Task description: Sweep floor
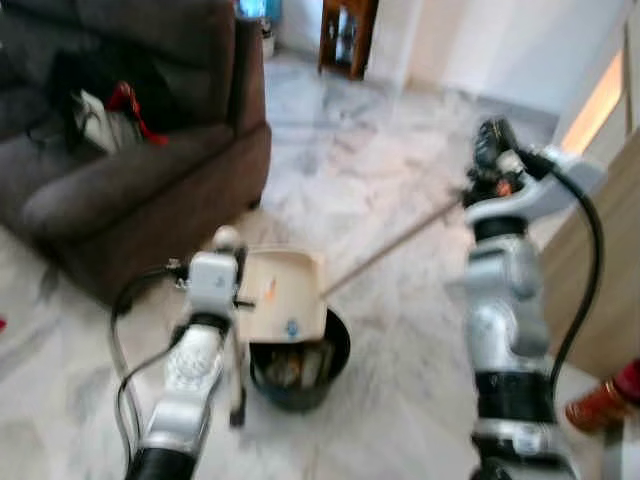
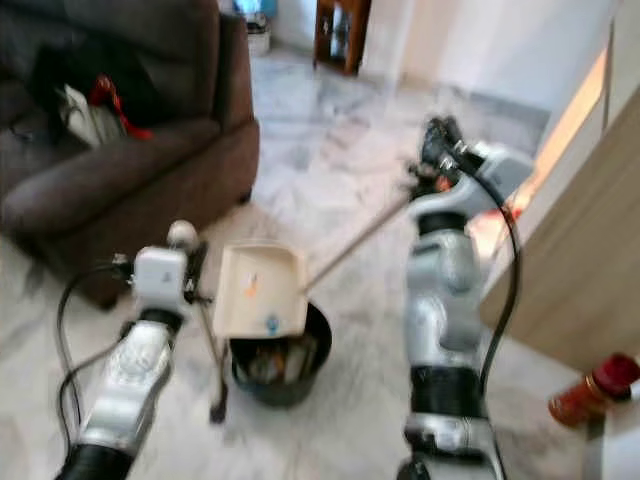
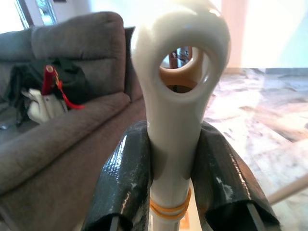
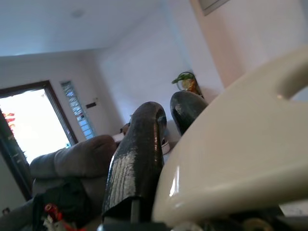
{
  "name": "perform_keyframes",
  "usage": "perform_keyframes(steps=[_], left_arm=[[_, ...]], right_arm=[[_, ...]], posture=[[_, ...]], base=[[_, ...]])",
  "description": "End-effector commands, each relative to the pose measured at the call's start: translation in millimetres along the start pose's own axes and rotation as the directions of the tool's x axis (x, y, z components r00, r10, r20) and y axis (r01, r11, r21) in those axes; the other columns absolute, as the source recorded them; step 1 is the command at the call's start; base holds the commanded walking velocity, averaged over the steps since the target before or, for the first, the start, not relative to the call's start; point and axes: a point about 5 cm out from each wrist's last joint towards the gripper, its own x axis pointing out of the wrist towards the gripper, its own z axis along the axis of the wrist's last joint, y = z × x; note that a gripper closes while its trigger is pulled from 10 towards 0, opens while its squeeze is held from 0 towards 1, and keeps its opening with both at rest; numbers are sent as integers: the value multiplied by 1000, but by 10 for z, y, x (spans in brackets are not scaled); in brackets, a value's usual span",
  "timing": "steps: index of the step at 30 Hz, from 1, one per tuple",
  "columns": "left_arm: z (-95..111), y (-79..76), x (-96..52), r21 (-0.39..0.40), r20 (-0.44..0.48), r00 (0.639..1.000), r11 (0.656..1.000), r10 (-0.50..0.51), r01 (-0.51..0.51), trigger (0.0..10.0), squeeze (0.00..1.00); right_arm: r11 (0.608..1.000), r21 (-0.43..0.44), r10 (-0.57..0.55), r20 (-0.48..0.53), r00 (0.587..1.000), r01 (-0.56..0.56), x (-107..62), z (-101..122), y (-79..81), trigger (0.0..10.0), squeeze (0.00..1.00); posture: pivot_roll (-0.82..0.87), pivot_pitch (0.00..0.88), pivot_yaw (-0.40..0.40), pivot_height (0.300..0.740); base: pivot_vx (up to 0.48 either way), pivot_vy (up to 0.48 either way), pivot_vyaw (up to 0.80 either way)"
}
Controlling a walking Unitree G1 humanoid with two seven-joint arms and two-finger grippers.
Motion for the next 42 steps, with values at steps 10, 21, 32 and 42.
perform_keyframes(steps=[10, 21, 32, 42], left_arm=[[152, -86, 29, -15, 83, 996, 1000, -26, 27, 10000, 0], [152, -92, 25, -18, 87, 996, 999, -29, 31, 10000, 0], [156, -105, 25, -22, 89, 995, 999, -35, 37, 10000, 0], [159, -98, 35, -21, 90, 995, 999, -38, 40, 10000, 0]], right_arm=[[996, -79, 59, 115, 992, -51, 36, 237, 125, 10000, 0], [955, -279, 149, 155, 977, -102, 15, 275, 297, 10000, 0], [936, -307, 235, 184, 954, -172, -92, 231, 562, 10000, 0], [876, -378, 380, 154, 912, -301, -274, 133, 779, 10000, 0]], posture=[[84, 0, -29, 740], [83, 0, -29, 740], [83, 0, -28, 740], [78, 0, -22, 740]], base=[[0, 0, 0], [0, 0, 0], [0, 0, 0], [0, 0, 0]])
